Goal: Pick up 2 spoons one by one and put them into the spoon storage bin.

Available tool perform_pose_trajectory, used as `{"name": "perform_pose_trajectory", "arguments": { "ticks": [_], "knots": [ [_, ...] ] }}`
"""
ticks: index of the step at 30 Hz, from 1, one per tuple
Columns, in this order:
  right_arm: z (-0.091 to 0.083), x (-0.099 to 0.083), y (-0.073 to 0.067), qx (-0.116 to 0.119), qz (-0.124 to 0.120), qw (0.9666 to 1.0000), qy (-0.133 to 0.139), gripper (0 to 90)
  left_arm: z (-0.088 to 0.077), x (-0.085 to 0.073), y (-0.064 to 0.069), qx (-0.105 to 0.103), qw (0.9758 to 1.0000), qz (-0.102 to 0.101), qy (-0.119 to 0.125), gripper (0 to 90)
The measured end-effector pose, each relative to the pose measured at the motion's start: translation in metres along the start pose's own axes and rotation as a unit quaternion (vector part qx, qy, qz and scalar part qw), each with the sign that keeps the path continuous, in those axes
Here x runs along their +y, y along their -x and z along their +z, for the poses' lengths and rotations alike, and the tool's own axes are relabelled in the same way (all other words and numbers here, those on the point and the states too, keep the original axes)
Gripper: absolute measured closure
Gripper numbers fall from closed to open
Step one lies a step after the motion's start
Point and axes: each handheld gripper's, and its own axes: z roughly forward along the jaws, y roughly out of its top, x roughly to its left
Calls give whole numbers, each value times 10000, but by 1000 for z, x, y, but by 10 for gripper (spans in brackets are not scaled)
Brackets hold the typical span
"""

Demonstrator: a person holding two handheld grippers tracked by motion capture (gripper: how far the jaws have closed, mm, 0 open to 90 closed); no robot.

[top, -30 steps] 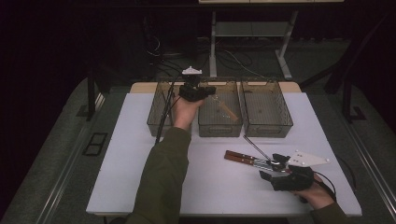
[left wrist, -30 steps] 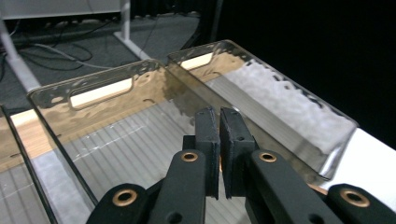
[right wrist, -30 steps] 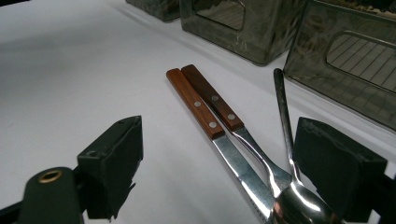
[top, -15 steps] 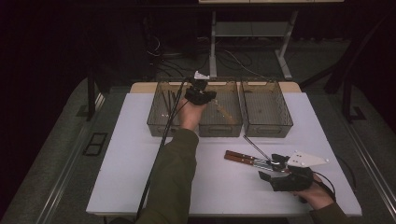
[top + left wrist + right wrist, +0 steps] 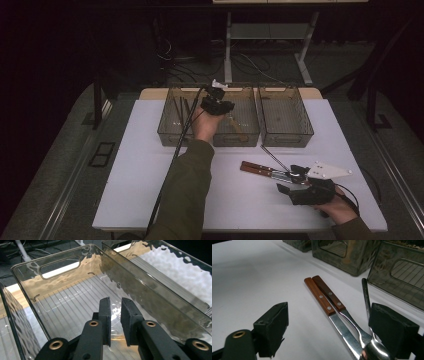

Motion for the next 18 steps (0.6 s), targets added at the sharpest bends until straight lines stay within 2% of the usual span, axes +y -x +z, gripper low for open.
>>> {"name": "perform_pose_trajectory", "arguments": {
  "ticks": [3, 4, 5, 8, 9, 10, 13, 15, 18],
  "knots": [
    [0, 0, 0, 0, 6, 10000, -19, 165, -4, 1, -1, -46, 10000, 20, 9, 709],
    [0, 0, 0, 2, 13, 10000, 8, 165, -6, 1, -2, -70, 9999, 138, -16, 701],
    [0, 0, 0, -4, 11, 10000, 5, 165, -8, 1, -1, -97, 9998, 158, 15, 688],
    [0, 0, 1, -27, 12, 10000, 8, 165, -14, 0, 0, -198, 9996, 168, 88, 644],
    [-1, 0, 1, -35, 33, 10000, -3, 165, -15, -1, 3, -241, 9995, 65, 215, 626],
    [-1, 0, 1, -47, 44, 10000, -13, 165, -19, -1, 2, -294, 9993, 175, 164, 619],
    [-1, -1, 2, -59, 69, 9999, -46, 165, -27, -4, 5, -420, 9987, 147, 263, 575],
    [-1, -1, 2, -73, 84, 9999, -29, 165, -34, -6, 4, -487, 9981, 251, 270, 546],
    [-3, 0, 4, -130, 129, 9998, -24, 165, -44, -10, 6, -625, 9972, 182, 363, 495]
  ]
}}
